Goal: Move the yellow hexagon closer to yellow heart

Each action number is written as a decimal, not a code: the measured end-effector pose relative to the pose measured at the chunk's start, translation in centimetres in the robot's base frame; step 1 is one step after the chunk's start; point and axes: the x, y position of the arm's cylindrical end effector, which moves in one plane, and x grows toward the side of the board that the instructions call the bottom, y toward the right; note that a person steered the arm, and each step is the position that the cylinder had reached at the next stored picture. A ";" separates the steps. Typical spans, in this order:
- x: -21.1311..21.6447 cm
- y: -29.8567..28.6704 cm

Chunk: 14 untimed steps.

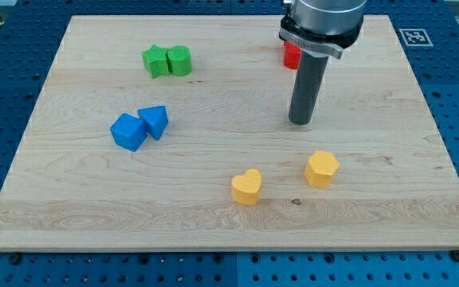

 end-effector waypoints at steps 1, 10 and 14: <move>0.8 0.0; 8.1 3.5; 10.7 -0.8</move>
